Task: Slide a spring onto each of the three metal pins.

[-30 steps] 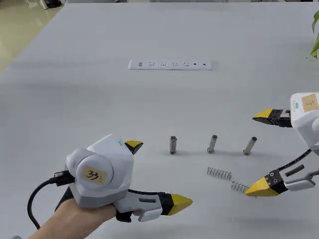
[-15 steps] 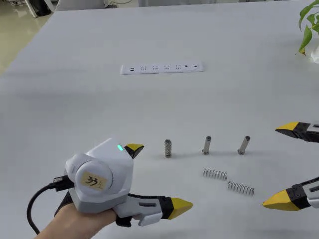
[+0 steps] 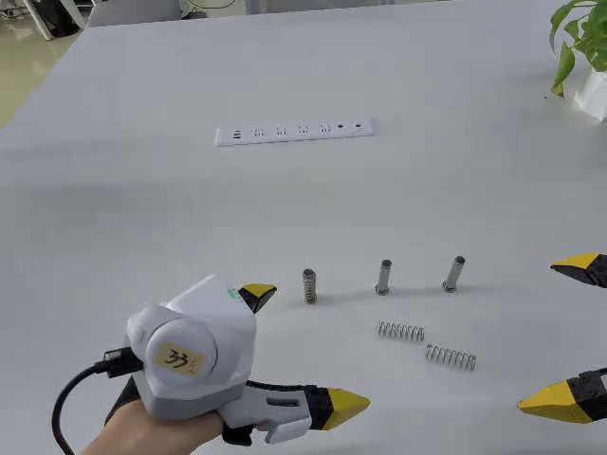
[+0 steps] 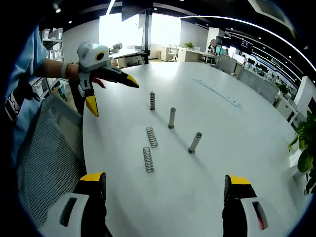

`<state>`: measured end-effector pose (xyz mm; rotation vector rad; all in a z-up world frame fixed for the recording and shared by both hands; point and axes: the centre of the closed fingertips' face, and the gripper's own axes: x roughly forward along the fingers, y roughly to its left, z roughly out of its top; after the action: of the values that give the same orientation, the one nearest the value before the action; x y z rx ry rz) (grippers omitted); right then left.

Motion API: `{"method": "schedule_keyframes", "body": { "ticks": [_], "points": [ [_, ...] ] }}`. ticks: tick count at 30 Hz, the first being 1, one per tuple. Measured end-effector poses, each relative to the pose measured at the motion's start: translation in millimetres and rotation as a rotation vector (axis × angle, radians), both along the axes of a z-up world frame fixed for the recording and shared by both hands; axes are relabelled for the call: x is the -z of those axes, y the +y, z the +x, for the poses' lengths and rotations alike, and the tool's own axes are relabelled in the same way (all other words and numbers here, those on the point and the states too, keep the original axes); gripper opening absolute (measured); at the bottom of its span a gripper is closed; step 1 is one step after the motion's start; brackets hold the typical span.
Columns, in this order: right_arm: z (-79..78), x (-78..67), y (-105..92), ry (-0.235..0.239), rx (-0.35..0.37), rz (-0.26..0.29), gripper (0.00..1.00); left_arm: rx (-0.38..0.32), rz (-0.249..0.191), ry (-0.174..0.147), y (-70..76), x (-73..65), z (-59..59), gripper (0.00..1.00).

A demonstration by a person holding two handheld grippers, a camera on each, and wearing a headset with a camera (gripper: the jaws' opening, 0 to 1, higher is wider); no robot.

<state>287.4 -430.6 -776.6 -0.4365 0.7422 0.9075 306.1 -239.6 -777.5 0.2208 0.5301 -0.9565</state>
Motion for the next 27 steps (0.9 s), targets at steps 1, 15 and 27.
{"method": "schedule_keyframes", "body": {
  "ticks": [1,15,27],
  "points": [
    [-1.1,0.7,-1.0,0.002,0.006,0.003,0.99,0.005,0.000,0.002,-0.9,0.6,-0.4,0.92],
    [-13.1,9.6,-5.5,0.025,0.047,0.023,0.99,0.142,0.006,-0.004,-28.0,5.6,-1.9,0.81],
    [-38.2,20.6,-13.8,0.054,0.084,0.038,0.97,0.252,0.033,-0.059,-58.7,19.9,8.0,0.64]
  ]
}}
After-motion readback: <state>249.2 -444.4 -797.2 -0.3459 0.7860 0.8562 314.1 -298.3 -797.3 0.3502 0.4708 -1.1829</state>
